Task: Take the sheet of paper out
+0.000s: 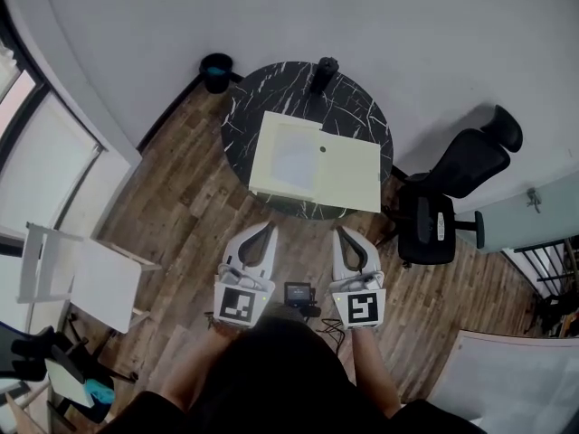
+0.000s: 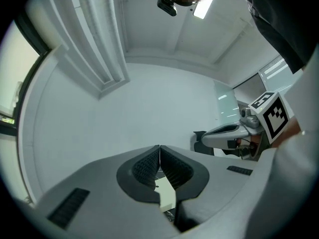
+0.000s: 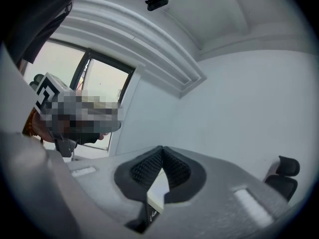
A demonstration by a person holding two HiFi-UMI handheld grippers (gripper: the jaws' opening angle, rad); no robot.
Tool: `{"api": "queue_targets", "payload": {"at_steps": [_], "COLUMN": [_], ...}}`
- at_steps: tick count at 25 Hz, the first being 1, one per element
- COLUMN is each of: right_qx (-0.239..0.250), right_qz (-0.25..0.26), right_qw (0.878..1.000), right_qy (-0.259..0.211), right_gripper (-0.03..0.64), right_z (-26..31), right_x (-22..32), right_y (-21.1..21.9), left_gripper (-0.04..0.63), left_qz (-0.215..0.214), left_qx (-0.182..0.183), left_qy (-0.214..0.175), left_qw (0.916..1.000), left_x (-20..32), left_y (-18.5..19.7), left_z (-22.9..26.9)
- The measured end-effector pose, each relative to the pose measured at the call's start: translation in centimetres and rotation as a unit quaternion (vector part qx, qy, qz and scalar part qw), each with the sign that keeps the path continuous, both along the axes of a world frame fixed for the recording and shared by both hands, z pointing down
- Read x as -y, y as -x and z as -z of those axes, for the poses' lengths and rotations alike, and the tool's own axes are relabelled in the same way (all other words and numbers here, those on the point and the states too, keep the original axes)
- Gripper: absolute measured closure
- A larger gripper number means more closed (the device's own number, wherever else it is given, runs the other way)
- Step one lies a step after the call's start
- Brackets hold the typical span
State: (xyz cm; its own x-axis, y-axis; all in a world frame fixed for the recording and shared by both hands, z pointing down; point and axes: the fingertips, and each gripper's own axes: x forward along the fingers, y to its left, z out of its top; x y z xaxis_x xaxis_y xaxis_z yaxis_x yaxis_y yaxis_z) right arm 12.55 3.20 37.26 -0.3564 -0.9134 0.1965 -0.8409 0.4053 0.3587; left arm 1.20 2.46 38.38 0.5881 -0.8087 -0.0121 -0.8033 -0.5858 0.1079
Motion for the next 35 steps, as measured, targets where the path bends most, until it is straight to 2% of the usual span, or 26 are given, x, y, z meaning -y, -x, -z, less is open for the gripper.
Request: {"api": "queue_targets", "payload": {"at_steps": [3, 7, 10, 14, 18, 22, 29, 35], "right_qx": [-0.026, -0.025, -0.028, -0.035, -0.049, -0.043, -0.055, -0.063], "right_qz": [-0.014, -0.028, -0.037, -0.031, -0.026, -0.032, -0.049, -0.033], "right_qw": [1.000, 0.999, 0.999, 0.999, 0.998, 0.998, 0.997, 0.997], "right_qy": [-0.003, -0.012, -0.011, -0.007, -0.007, -0.015, -0.004, -0.012], "right_gripper": [0.618, 0.618, 0.618, 0.618, 0.618, 0.618, 0.618, 0.618], "right_z": [-0.3, 0.0, -0.4, -1.2, -2.0, -2.1, -2.8, -3.9], "right_x": [1.4, 3.2, 4.5, 6.4, 9.0, 11.1, 13.1, 14.4], "right_y": [-0.5, -0.9, -1.3, -1.4, -2.0, -3.4, -5.6, -5.7], "left_gripper": [0.594, 0.594, 0.593, 0.594, 0.593, 0.593, 0.594, 0.593], "left_qz": [-0.010, -0.030, -0.035, -0.044, -0.041, -0.044, -0.048, -0.044], "left_qx": [0.000, 0.003, 0.000, 0.023, 0.031, 0.042, 0.049, 0.059], "left_qy": [0.003, -0.008, -0.001, 0.006, 0.000, 0.000, 0.008, 0.004], "left_qw": [0.9999, 0.9995, 0.9994, 0.9988, 0.9987, 0.9982, 0.9976, 0.9973], "left_x": [1.4, 2.4, 3.1, 4.8, 6.8, 8.4, 9.6, 10.0], "left_y": [0.1, -0.3, -0.4, -0.5, -0.3, -0.6, -0.9, -0.4], "left_z": [-0.4, -0.2, -0.6, -1.6, -1.7, -2.0, -2.9, -3.2]}}
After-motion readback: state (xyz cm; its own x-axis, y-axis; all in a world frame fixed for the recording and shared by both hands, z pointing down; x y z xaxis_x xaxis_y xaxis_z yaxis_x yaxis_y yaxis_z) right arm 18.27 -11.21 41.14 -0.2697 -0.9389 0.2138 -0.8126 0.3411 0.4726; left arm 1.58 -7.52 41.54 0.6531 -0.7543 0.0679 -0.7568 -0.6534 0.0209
